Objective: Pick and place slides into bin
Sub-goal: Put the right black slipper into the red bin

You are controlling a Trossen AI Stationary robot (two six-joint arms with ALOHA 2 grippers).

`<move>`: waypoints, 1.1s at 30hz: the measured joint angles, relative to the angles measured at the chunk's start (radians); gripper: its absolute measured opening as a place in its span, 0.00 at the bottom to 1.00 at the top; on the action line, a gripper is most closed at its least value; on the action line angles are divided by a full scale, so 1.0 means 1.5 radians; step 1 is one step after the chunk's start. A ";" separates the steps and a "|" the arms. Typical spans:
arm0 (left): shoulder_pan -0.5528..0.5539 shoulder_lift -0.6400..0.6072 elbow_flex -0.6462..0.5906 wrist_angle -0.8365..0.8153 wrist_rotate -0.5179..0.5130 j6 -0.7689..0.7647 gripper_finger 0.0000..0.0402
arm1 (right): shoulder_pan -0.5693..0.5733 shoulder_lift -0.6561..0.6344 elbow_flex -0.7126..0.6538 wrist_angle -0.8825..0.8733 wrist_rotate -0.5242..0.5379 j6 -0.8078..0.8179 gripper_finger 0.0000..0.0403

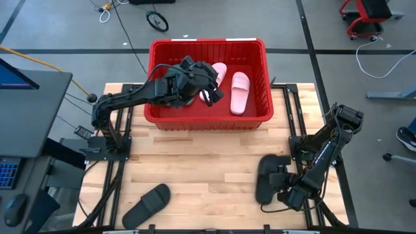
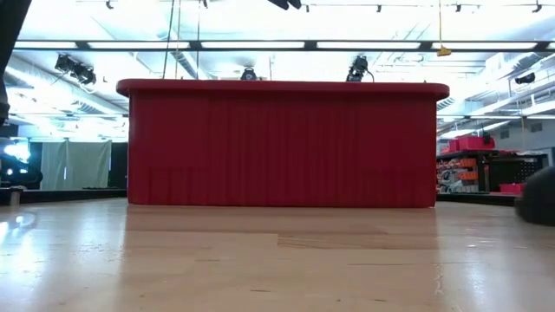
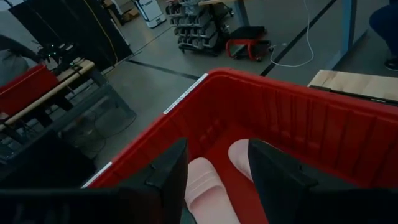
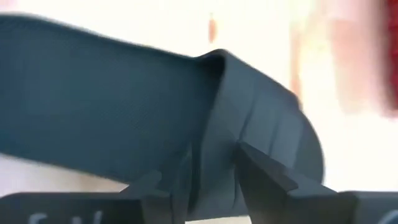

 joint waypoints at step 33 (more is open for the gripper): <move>-0.041 -0.047 -0.001 0.156 -0.001 0.088 0.39 | -0.056 -0.139 0.221 -0.085 0.192 -0.297 0.01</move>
